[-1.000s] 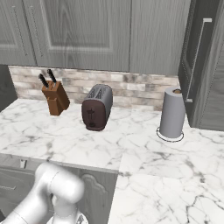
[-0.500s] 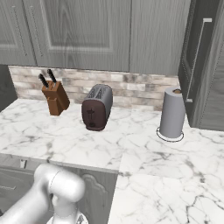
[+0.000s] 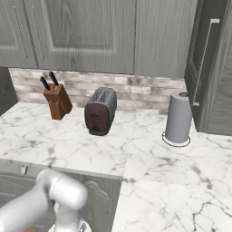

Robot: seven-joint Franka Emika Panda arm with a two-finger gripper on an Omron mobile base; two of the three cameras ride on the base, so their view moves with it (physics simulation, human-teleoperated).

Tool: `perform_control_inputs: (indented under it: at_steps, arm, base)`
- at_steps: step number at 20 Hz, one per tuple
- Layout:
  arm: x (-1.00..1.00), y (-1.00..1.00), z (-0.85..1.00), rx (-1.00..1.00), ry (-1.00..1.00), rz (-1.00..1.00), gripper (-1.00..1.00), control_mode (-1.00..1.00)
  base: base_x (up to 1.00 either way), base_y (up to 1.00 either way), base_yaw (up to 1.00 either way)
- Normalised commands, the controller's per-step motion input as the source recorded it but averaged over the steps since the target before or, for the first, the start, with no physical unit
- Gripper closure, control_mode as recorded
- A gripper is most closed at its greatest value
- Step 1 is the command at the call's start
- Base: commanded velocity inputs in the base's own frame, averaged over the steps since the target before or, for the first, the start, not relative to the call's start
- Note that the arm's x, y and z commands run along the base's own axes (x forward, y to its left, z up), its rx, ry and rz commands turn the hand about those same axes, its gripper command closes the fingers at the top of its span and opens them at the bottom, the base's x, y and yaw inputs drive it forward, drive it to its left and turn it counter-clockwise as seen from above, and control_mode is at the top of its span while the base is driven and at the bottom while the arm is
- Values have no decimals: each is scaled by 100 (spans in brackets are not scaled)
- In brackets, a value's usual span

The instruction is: Take the tongs from the drawer on the left and place them on the dining counter next to the tray containing the hot dog.

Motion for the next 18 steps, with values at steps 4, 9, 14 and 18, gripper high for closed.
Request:
perform_control_inputs:
  at_steps: [4,9,14,18]
  arm:
    - [16,-4,9,1,23,0,100,-100]
    - [14,-1,9,0,21,-1,100,-100]
    - [19,-12,0,-3,14,-3,100,-100]
    - [16,-18,0,-8,10,-5,100,-100]
  base:
    - [0,0,0]
    - [0,0,0]
    - [0,0,0]
    - [0,0,0]
